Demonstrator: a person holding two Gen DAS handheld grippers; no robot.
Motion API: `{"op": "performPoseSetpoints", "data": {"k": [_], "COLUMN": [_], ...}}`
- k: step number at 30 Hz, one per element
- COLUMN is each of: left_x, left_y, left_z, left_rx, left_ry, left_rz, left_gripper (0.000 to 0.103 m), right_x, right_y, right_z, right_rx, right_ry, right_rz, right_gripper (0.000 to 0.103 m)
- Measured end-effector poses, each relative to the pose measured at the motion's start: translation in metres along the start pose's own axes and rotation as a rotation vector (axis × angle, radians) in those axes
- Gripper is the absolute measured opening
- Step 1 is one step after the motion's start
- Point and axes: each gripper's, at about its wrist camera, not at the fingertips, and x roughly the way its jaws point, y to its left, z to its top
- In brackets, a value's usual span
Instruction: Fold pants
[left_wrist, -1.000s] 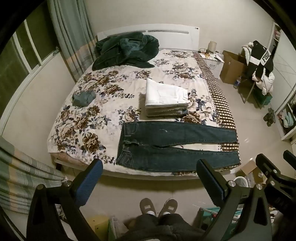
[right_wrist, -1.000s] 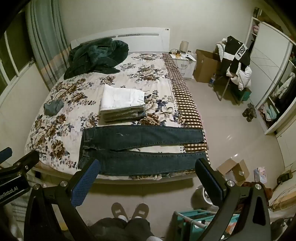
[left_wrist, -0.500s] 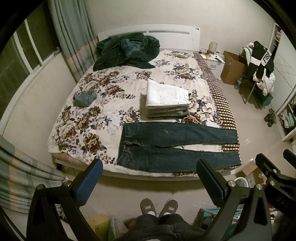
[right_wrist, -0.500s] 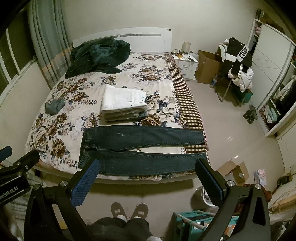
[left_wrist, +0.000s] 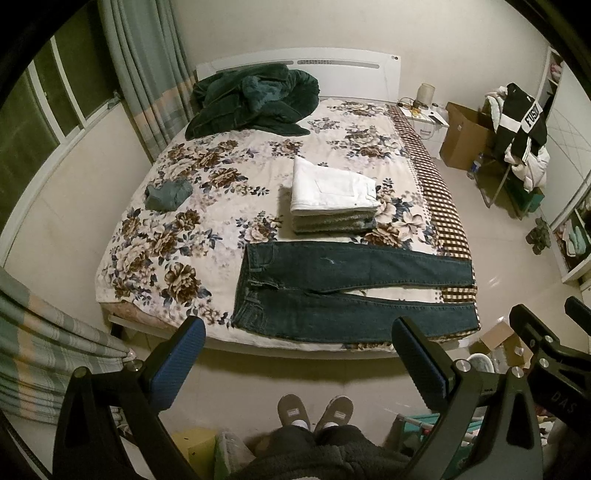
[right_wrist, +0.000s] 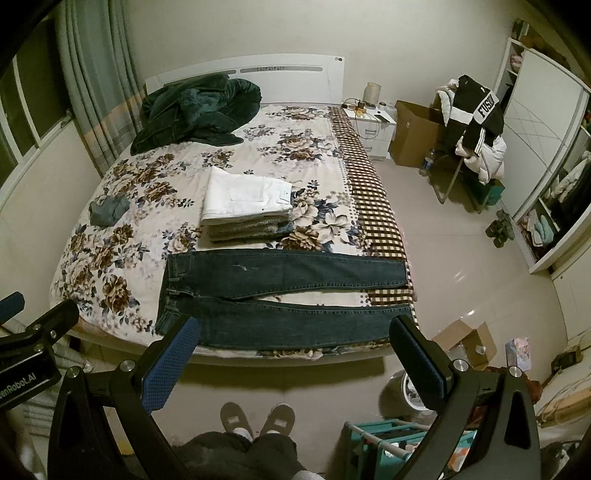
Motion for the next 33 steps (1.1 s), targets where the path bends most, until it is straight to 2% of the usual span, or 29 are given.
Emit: {"op": "performPoseSetpoints", "data": {"k": [33], "left_x": [-0.0002], "left_y": [0.0007], "left_z": [-0.0002], "left_rx": [-0.004], "left_ry": [-0.002], "left_rz": [-0.005], "left_gripper": [0.103], "right_x": [-0.0018], "right_y": [0.0072], "right_z": [-0.0025], "right_rx": [-0.020], "right_ry": [-0.004], "right_rz": [0.001], "right_gripper": [0.103]}}
